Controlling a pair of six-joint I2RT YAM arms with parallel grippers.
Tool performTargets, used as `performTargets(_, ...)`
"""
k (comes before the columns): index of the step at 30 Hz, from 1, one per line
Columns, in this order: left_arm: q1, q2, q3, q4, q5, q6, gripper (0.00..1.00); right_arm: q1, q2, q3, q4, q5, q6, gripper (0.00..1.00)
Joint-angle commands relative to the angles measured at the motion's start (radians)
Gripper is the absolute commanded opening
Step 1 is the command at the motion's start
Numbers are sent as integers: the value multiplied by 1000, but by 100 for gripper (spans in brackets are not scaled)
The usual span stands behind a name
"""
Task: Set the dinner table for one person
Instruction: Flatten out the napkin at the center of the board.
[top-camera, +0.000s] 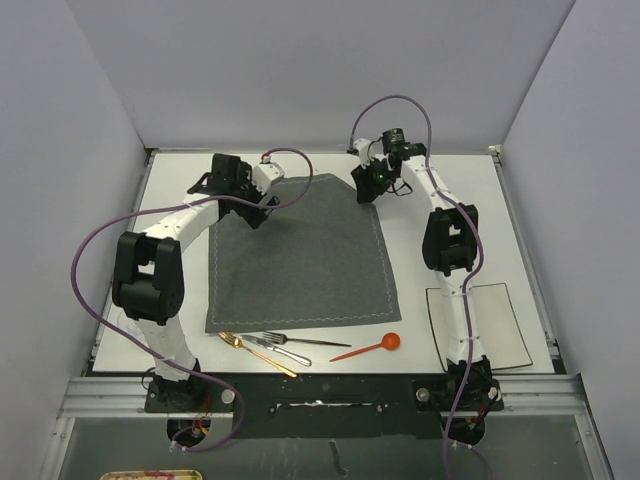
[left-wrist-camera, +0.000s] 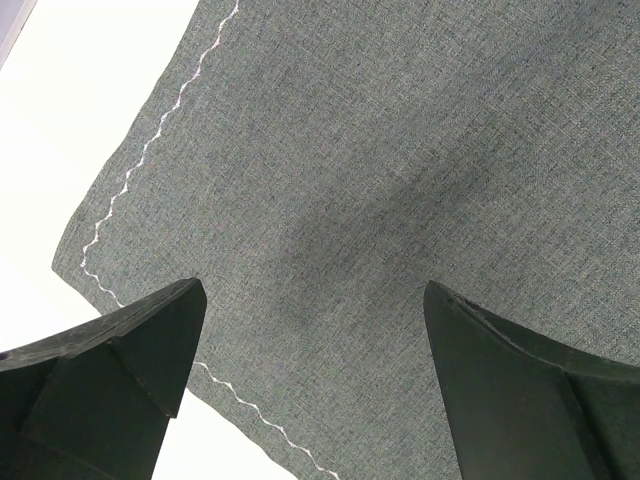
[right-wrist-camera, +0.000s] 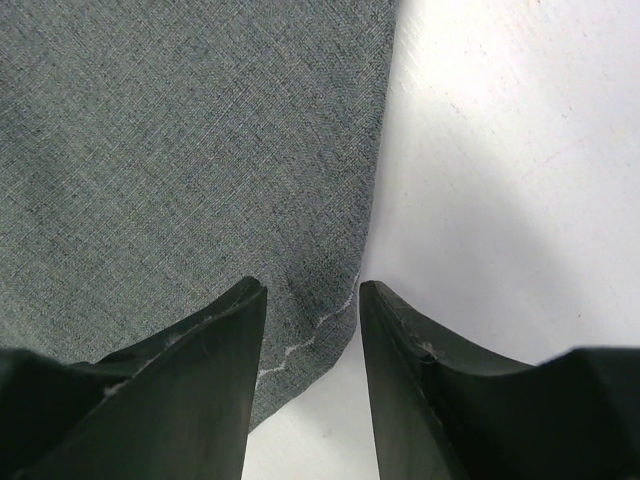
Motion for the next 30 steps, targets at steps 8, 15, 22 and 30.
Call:
performTargets(8,13,7,23,44,29,13,91,4,25,12,32,-21,8,42)
performTargets(15,12,6,24,38,31,19,89,14,20,12,32,-10,5,13)
performTargets(22,13,-8,13,45,28,29,86,30,-53,-44,83,156,-47,0)
performTargets(30,12,-19,2,45,29,38,86,33,-237,-272,258,455,-145,0)
